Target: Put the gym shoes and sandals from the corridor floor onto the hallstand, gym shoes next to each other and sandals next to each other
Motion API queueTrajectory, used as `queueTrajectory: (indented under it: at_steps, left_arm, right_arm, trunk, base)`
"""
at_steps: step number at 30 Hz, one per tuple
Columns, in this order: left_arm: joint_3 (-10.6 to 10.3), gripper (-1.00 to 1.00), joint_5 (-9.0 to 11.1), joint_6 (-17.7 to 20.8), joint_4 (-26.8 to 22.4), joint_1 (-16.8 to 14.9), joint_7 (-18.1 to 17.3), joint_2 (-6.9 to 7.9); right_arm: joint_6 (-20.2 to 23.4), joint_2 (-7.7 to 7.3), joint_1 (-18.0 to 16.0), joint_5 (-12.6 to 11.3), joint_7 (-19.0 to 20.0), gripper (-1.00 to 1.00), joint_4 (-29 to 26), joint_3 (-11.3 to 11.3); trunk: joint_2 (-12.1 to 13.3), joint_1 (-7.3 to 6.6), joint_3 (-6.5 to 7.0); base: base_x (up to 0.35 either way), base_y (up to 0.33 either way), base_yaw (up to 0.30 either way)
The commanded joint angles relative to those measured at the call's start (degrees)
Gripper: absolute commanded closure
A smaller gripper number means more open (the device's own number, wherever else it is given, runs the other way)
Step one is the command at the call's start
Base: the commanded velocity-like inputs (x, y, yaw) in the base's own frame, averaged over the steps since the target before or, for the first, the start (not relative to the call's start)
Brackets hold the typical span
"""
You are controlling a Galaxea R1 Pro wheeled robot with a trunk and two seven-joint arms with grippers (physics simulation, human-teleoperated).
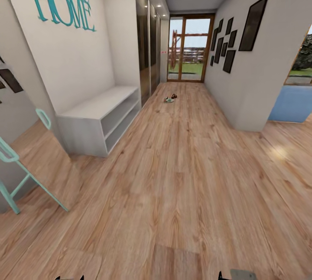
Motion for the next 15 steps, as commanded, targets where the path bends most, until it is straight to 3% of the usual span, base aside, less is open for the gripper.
queueTrajectory:
  at_steps: [1,15]
  left_arm:
    - [0.49,-1.00,-0.27,-0.13,0.05,-0.05,-0.41,-0.03]
    - [0.49,-1.00,-0.27,-0.19,0.08,-0.05,-0.41,-0.03]
  right_arm:
    - [-0.15,0.00,-0.03,0.61,-0.18,-1.00,0.06,-0.47]
    - [-0.15,0.00,-0.04,0.61,-0.18,-1.00,0.06,-0.50]
  trunk:
    - [-0.02,0.03,-0.05]
    - [-0.02,0.03,-0.05]
  base:
    - [0.340,0.000,0.000]
    - [0.340,0.000,0.000]
